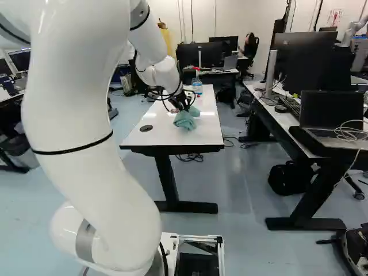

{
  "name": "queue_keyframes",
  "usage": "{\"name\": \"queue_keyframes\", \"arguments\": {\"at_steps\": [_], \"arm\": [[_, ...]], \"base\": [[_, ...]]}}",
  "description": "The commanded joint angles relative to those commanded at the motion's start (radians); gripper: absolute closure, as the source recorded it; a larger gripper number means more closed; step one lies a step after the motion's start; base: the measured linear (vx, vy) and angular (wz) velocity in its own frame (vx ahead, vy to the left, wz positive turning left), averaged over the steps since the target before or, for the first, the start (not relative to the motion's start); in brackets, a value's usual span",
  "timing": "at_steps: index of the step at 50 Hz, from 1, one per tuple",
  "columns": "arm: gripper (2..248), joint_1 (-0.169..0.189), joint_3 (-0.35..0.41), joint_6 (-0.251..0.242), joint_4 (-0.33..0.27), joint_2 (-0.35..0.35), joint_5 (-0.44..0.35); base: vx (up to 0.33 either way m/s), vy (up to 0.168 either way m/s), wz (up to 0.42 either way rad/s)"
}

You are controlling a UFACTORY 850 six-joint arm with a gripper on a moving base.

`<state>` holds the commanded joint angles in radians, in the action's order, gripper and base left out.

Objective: Clean the table with the green towel

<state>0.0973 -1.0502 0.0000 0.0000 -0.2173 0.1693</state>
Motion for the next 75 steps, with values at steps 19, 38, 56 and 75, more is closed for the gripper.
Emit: {"name": "queue_keyframes", "arguments": {"at_steps": [19, 38, 56, 75], "arm": [[207, -0.044, -0.086, 0.0, 0.0, -0.073, 0.0], [207, -0.06, -0.121, 0.0, 0.0, -0.104, 0.0], [207, -0.06, -0.126, 0.0, 0.0, -0.141, 0.0], [207, -0.06, -0.135, 0.0, 0.0, -0.188, 0.0]], "base": [[0.0, 0.0, 0.0], [0.0, 0.0, 0.0], [0.0, 0.0, 0.0], [0.0, 0.0, 0.0]]}}
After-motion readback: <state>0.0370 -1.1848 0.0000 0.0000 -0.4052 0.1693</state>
